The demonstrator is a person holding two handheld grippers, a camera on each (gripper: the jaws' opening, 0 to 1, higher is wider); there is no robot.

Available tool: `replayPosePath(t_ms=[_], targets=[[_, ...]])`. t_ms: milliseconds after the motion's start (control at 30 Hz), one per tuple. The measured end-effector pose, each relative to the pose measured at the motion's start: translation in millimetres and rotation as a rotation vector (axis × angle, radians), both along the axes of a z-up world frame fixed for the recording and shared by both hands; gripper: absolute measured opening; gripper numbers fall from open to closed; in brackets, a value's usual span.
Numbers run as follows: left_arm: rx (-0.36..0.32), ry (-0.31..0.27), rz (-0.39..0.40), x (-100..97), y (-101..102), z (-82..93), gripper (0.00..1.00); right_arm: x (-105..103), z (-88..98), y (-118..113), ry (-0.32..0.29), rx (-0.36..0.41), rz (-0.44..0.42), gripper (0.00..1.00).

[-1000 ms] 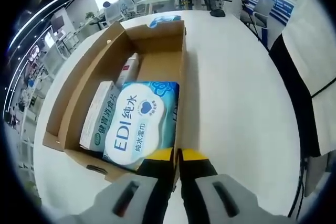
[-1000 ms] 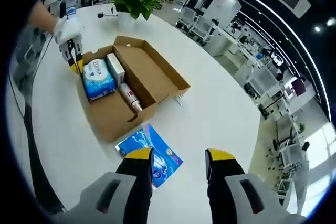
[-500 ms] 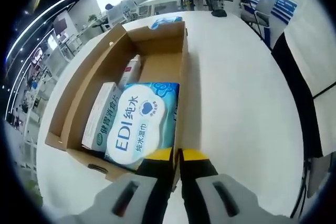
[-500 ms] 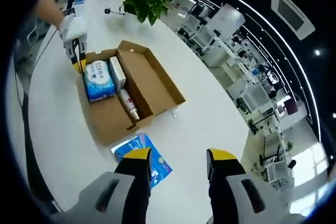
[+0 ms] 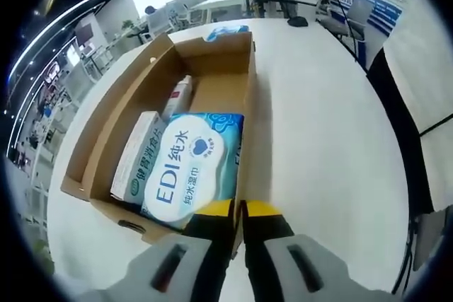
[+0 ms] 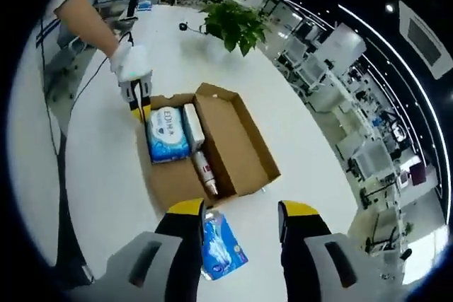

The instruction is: Operate the shoe box by opening the lid, removing the specified soft item, and placing it in the target area until the item is outside and the box remains undamaged.

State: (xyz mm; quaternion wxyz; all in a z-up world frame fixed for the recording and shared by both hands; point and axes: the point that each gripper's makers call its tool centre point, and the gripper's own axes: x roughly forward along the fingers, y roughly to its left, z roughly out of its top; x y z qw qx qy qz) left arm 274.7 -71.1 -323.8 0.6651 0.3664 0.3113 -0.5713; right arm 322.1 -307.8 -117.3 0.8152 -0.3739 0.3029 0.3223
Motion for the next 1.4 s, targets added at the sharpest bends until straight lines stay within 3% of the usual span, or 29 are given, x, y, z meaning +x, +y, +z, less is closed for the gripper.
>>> replayPosePath(t_ms=[367, 533, 567, 600, 700, 833, 967, 1033, 1067, 1167, 1400], targets=[[0.001, -0.001, -0.005, 0.0, 0.2, 0.0, 0.03, 8.2, -13.8, 14.2, -0.001, 0.012, 0.002, 0.48], [0.001, -0.004, -0.014, -0.5, -0.1, 0.1, 0.03, 12.9, -23.0, 16.9, 0.008, -0.025, 0.025, 0.33], [0.003, -0.004, -0.017, -0.5, 0.0, -0.3, 0.03, 17.9, -24.1, 14.4, -0.016, -0.07, 0.044, 0.29], [0.003, -0.003, -0.017, -0.4, 0.0, -0.3, 0.03, 19.9, -28.1, 14.3, -0.017, -0.089, 0.057, 0.28], [0.001, -0.005, -0.017, -0.4, -0.1, -0.4, 0.03, 32.6, -36.7, 9.7, -0.024, -0.112, 0.011, 0.39], [0.0, -0.006, -0.013, -0.4, 0.1, -0.1, 0.03, 37.0, -48.4, 13.9, 0.006, -0.107, 0.012, 0.31], [0.007, 0.005, -0.002, 0.1, 0.5, -0.8, 0.03, 35.1, -64.5, 15.7, 0.03, -0.141, 0.022, 0.32], [0.01, -0.001, -0.016, -0.4, 0.4, -0.9, 0.03, 34.9, -69.8, 16.6, 0.039, -0.13, 0.015, 0.33], [0.007, 0.001, -0.008, -0.6, 0.5, -1.0, 0.03, 32.0, -74.9, 20.0, 0.065, -0.085, -0.001, 0.34], [0.008, -0.004, -0.007, -0.7, 0.5, -1.7, 0.03, 34.1, -78.7, 23.3, 0.057, -0.038, -0.012, 0.33], [0.014, 0.003, -0.004, -0.4, 0.2, -1.5, 0.03, 42.4, -98.8, 31.2, 0.091, 0.001, -0.007, 0.27]])
